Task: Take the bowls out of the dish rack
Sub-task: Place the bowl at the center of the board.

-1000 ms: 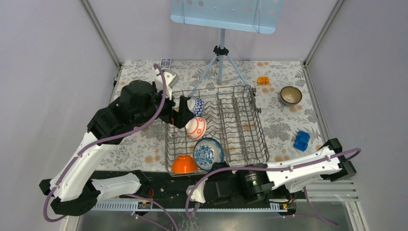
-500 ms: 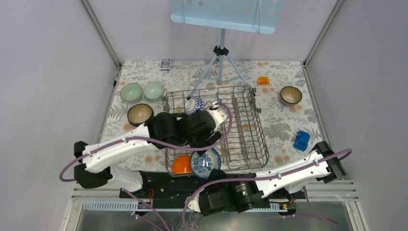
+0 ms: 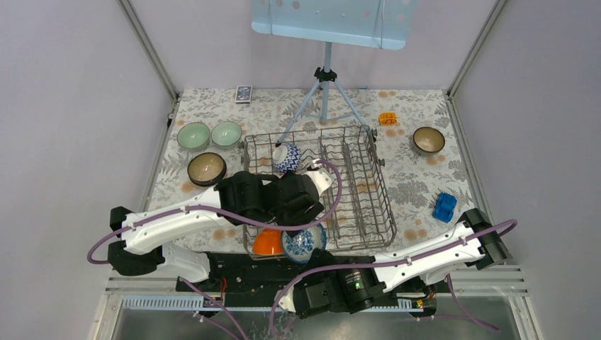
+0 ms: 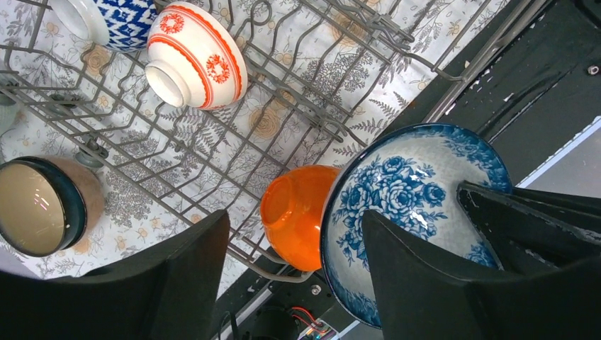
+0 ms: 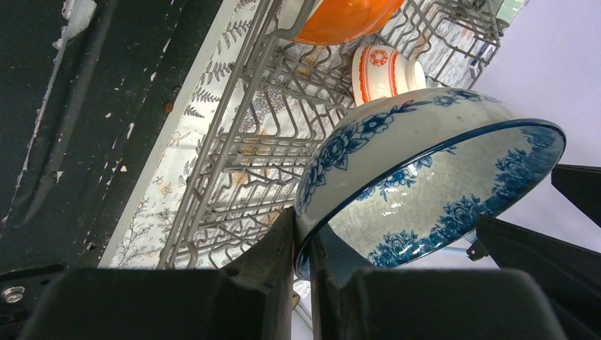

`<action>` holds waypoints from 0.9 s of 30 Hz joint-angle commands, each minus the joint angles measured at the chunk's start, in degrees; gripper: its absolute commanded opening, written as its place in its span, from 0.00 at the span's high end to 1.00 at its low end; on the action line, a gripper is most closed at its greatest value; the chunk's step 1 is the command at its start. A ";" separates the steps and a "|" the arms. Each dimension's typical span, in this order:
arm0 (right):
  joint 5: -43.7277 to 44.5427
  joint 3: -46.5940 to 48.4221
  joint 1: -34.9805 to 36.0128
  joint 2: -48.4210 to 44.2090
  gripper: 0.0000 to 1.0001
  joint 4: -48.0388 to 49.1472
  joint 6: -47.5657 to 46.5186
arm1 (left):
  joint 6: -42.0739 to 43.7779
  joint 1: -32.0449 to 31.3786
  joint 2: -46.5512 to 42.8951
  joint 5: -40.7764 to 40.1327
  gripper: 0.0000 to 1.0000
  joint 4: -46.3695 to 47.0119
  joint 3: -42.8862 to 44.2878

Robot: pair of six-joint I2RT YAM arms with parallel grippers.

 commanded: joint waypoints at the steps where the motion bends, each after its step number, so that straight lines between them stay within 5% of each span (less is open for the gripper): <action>1: 4.43 0.40 0.55 -0.82 1.00 1.45 -1.30 | -1.94 -0.91 -1.26 -1.14 0.24 -0.39 2.04; 6: 4.69 0.53 0.56 -0.98 1.00 1.28 -1.51 | -1.33 -1.02 -2.07 2.09 0.22 0.66 2.02; 21: 5.23 -0.10 0.63 -1.57 1.00 1.92 -2.44 | -0.21 -2.54 -1.67 2.92 0.56 2.36 -4.66; 27: 5.24 -0.18 0.55 -1.39 1.00 1.88 -2.27 | -0.86 -2.55 -1.47 2.03 0.54 3.32 -4.86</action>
